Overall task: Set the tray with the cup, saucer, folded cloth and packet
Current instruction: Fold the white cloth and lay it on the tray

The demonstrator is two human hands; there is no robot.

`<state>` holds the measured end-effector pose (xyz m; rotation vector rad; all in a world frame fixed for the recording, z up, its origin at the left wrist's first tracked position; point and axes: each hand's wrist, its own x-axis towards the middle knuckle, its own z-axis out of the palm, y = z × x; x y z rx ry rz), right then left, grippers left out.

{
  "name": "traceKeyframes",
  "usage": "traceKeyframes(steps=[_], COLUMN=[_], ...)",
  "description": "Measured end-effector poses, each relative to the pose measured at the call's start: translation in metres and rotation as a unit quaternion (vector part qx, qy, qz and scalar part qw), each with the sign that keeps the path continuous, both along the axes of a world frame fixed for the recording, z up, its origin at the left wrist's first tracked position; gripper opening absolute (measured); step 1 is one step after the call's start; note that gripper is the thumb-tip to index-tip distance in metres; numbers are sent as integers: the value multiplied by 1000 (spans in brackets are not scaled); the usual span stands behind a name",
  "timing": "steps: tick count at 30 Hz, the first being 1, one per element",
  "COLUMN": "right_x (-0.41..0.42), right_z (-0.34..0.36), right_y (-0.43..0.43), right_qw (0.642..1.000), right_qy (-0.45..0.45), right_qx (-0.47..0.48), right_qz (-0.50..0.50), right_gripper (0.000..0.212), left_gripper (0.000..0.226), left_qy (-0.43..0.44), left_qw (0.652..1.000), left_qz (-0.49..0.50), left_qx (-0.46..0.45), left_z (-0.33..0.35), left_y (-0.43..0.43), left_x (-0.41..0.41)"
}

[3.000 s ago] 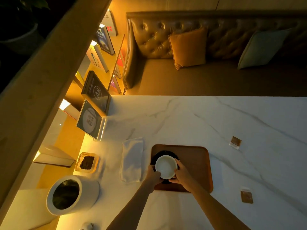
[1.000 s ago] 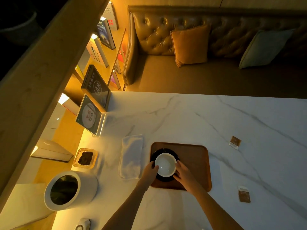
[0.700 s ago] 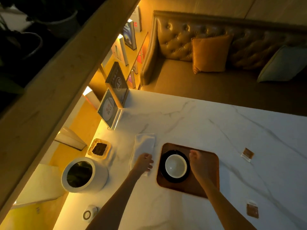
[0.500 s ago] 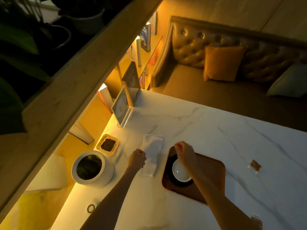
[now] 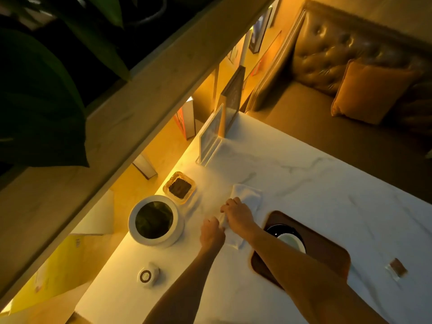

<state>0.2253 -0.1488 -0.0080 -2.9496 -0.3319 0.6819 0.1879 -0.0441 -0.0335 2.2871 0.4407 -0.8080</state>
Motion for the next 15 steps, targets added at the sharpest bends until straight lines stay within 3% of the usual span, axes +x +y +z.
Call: traceKeyframes(steps=[11, 15], right_x=[-6, -9], right_z=[-16, -1], right_y=[-11, -18], right_qw=[998, 1000], right_qy=[-4, 13], right_qx=[-49, -10], right_qz=[38, -13], right_gripper=[21, 19], left_gripper=[16, 19], left_qy=[-64, -49], left_qw=[996, 996], left_qz=[-42, -66], left_qx=[53, 42], left_z=[-19, -9], left_y=[-2, 2], left_x=[-10, -3])
